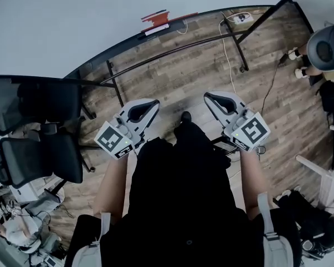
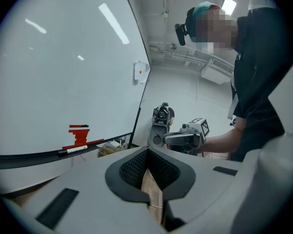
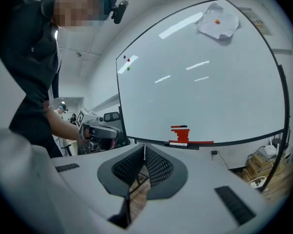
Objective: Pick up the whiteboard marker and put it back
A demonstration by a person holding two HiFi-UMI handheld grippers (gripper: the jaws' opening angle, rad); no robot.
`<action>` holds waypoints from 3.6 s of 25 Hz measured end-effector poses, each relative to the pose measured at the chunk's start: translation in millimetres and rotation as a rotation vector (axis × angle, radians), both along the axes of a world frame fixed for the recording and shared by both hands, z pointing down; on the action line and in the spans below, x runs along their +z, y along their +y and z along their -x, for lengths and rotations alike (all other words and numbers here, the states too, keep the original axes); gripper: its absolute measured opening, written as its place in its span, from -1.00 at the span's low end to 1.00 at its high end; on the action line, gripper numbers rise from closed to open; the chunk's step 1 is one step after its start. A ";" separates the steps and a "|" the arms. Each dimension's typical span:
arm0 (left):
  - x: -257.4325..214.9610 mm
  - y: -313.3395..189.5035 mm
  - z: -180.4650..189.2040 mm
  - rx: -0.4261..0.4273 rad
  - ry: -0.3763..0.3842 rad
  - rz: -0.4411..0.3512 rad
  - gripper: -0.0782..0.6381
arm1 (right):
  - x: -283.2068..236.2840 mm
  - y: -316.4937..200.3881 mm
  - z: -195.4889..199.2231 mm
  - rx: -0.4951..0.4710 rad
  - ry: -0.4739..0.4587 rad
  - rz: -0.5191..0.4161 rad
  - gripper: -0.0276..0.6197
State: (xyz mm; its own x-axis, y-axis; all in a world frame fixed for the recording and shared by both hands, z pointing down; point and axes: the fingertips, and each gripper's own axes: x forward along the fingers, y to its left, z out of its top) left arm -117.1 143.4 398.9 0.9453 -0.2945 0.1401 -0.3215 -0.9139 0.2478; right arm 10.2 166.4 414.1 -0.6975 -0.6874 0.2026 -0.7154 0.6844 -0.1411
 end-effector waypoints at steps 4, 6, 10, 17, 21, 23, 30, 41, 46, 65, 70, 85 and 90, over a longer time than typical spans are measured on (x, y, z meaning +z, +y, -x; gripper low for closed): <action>-2.8 -16.5 -12.8 -0.039 -0.017 -0.013 -0.75 | 2.7 -13.7 -16.4 -0.035 -0.011 -0.007 -0.85; -2.6 -23.0 -15.3 -0.047 -0.024 -0.017 -0.75 | 6.3 -20.2 -21.2 -0.039 -0.016 -0.003 -0.85; -4.1 -30.3 -18.0 -0.058 -0.028 -0.017 -0.75 | 8.6 -25.6 -25.2 -0.046 -0.031 -0.005 -0.85; -4.9 -34.6 -28.5 -0.036 -0.029 -0.029 -0.75 | 7.9 -32.5 -31.2 -0.045 -0.026 -0.015 -0.85; -4.1 -43.9 -30.1 -0.029 -0.021 -0.028 -0.75 | 5.5 -40.0 -34.1 -0.035 -0.022 -0.017 -0.85; -3.1 -51.0 -30.8 -0.026 -0.014 -0.029 -0.75 | 7.4 -45.1 -34.9 -0.032 -0.016 -0.011 -0.85; -0.8 -86.4 -30.3 -0.021 0.001 -0.033 -0.75 | 8.4 -77.7 -32.9 -0.033 0.010 -0.002 -0.85; -7.8 -160.6 -33.4 -0.002 -0.005 -0.073 -0.75 | 3.1 -158.9 -22.2 -0.043 0.040 0.000 -0.85; -2.9 -192.5 -31.5 0.007 0.005 -0.040 -0.75 | -3.5 -198.1 -11.9 -0.041 0.050 -0.006 -0.85; 20.4 -243.6 -45.0 0.005 -0.104 -0.108 -0.75 | -3.4 -267.5 0.6 -0.121 0.101 -0.027 -0.85; 26.9 -246.9 -58.5 -0.020 -0.213 -0.183 -0.75 | -9.6 -286.1 -1.8 -0.223 0.110 -0.067 -0.85; 70.6 -273.7 -71.8 -0.199 -0.649 -0.305 -0.75 | -4.6 -309.4 -36.6 -0.470 0.184 -0.090 -0.85; 89.3 -276.7 -71.8 -0.201 -0.796 -0.302 -0.75 | -4.9 -308.5 -37.1 -0.514 0.189 -0.090 -0.85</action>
